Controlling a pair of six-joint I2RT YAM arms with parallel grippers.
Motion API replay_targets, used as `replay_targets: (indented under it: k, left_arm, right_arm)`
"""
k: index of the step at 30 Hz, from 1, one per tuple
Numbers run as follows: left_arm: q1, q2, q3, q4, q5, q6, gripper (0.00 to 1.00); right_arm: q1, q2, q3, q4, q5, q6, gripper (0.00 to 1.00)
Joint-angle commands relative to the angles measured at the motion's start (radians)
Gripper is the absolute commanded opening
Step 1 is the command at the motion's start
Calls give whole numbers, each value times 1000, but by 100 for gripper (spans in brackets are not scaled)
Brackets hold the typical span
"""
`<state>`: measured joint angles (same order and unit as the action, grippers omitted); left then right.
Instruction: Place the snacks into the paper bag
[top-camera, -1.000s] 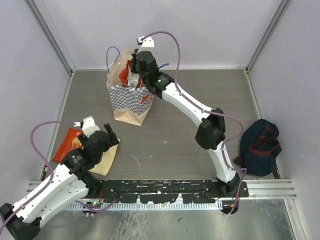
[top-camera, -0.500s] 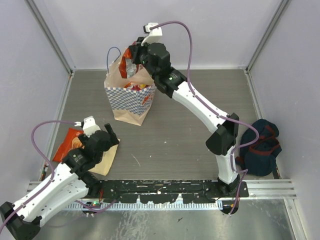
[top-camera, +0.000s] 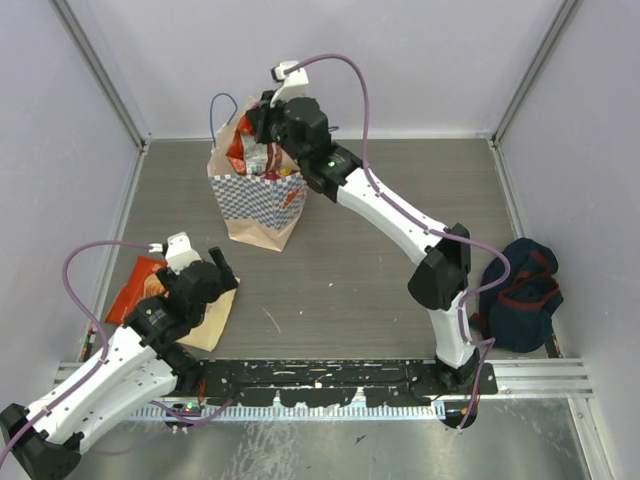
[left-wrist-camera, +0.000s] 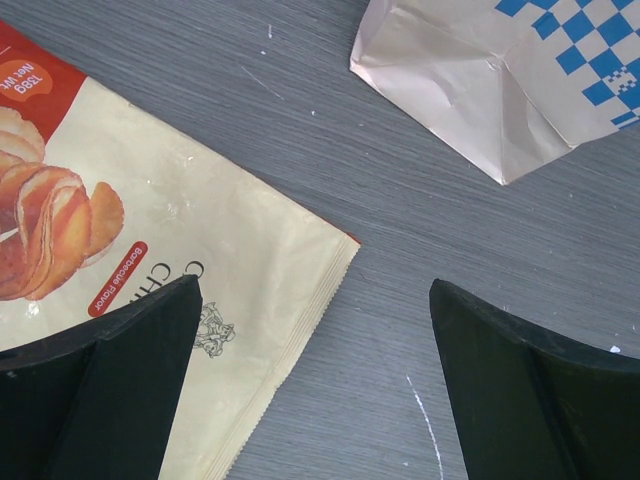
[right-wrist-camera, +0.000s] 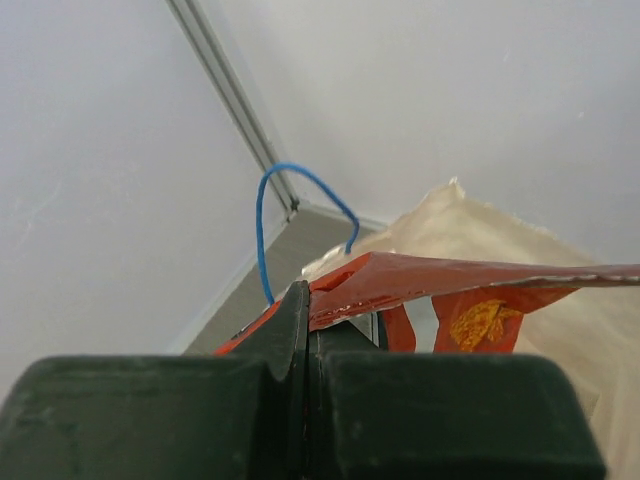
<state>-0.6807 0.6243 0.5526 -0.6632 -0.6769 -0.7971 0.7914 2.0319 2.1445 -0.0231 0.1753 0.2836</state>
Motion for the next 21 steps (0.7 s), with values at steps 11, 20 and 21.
replay_targets:
  k: [11, 20, 21]
  left_arm:
    - [-3, -14, 9, 31, -29, 1, 98]
    - [-2, -23, 6, 22, -34, -5, 98]
    - [-2, -24, 7, 21, -34, -6, 98]
  right_arm:
    - [31, -2, -177, 53, -37, 53, 38]
    - [42, -95, -220, 49, -2, 10, 50]
    - [46, -118, -226, 50, 0, -2, 50]
